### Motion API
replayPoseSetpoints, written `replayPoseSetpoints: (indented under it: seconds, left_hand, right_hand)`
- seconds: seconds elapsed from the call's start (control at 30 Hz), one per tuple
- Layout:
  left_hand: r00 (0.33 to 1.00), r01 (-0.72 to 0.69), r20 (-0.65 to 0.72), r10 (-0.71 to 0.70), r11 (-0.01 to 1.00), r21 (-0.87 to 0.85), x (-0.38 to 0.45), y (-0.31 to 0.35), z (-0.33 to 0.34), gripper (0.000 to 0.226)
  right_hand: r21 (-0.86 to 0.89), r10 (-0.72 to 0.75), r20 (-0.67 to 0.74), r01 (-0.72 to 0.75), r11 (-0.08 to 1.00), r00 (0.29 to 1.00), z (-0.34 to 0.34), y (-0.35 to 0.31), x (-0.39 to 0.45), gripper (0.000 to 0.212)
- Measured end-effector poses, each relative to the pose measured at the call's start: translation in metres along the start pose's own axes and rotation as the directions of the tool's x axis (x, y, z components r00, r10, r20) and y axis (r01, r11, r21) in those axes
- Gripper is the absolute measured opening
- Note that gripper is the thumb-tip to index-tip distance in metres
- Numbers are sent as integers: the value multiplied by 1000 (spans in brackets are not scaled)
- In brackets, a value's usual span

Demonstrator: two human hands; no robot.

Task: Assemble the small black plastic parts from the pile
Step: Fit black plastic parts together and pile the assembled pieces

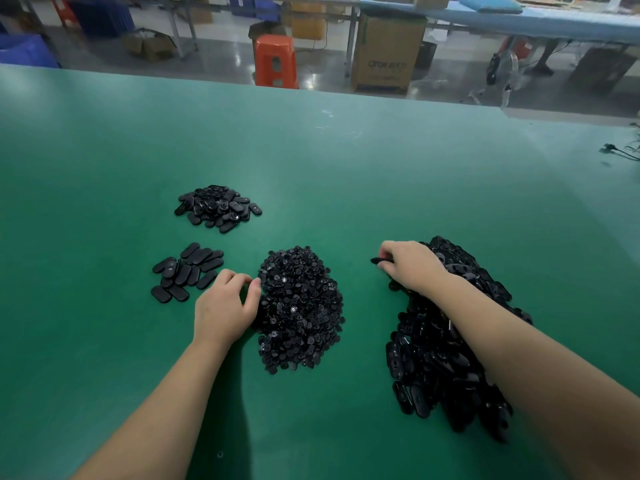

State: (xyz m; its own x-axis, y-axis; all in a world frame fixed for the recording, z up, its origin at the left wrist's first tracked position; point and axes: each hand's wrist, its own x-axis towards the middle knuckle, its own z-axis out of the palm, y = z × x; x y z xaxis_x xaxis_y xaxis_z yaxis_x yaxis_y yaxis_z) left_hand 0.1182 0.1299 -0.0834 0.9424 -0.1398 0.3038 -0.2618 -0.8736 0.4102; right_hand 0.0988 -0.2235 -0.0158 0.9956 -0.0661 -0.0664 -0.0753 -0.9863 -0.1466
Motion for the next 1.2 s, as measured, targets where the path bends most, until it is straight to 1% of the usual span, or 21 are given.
replayPoseSetpoints:
  seconds: [0.07, 0.13, 0.17, 0.23, 0.27, 0.33, 0.43, 0.47, 0.53, 0.57, 0.6, 0.63, 0.77, 0.93, 1.0, 1.07, 1.2]
  left_hand:
    - [1000, -7, -3, 7, 1000, 5, 0, -1, 0, 44]
    - [1000, -12, -5, 12, 1000, 7, 0, -1, 1, 42]
    - [1000, -12, -6, 12, 1000, 9, 0, -1, 1, 42]
    - [1000, -8, -8, 8, 1000, 12, 0, -1, 0, 44]
    - [1000, -6, -8, 6, 1000, 13, 0, 0, 0, 44]
    - [1000, -4, -4, 4, 1000, 12, 0, 0, 0, 45]
    - [1000, -2, -1, 2, 1000, 14, 0, 0, 0, 45]
    - [1000, -2, 0, 2, 1000, 16, 0, 0, 0, 45]
    - [1000, -3, -1, 3, 1000, 18, -1, 1, 0, 43]
    - [1000, -4, -2, 4, 1000, 18, -1, 1, 0, 42]
    - [1000, -7, -2, 7, 1000, 17, -1, 1, -1, 42]
    - [1000, -10, -5, 10, 1000, 15, -1, 1, -1, 42]
    - [1000, -10, -11, 10, 1000, 3, -1, 1, -1, 41]
    - [1000, -6, -4, 6, 1000, 2, -1, 0, 0, 31]
    - [1000, 1, 0, -1, 1000, 6, -1, -1, 0, 27]
    - [1000, -4, 0, 4, 1000, 5, -1, 0, -1, 27]
    - [1000, 5, 9, -5, 1000, 5, -1, 1, -2, 24]
  right_hand:
    - [174, 28, -34, -22, 984, 999, -3, -5, 0, 13]
    - [376, 104, -61, -74, 924, 993, -5, -15, 0, 6]
    - [487, 157, -63, -106, 867, 986, -6, -21, 0, 3]
    - [703, 258, -30, -163, 692, 966, -5, -35, -3, 1]
    - [772, 295, -8, -182, 609, 955, -3, -43, -5, 2]
    - [842, 342, 37, -214, 496, 939, 4, -56, -11, 5]
    - [890, 396, 137, -288, 353, 908, 17, -71, -19, 13]
    - [916, 411, 170, -297, 271, 896, 21, -74, -20, 15]
    - [957, 429, 227, -282, 70, 875, 28, -79, -23, 16]
    - [963, 432, 246, -270, -7, 867, 31, -80, -25, 17]
    - [964, 435, 258, -259, -58, 863, 34, -81, -27, 18]
    - [965, 436, 261, -250, -85, 861, 37, -82, -28, 19]
    - [961, 442, 276, -246, -124, 854, 45, -81, -32, 19]
    - [952, 422, 302, -252, -172, 855, 49, -81, -35, 31]
    - [948, 424, 310, -242, -208, 851, 50, -81, -35, 30]
    - [944, 418, 312, -230, -235, 853, 51, -80, -36, 27]
    - [949, 402, 295, -217, -229, 867, 52, -76, -39, 26]
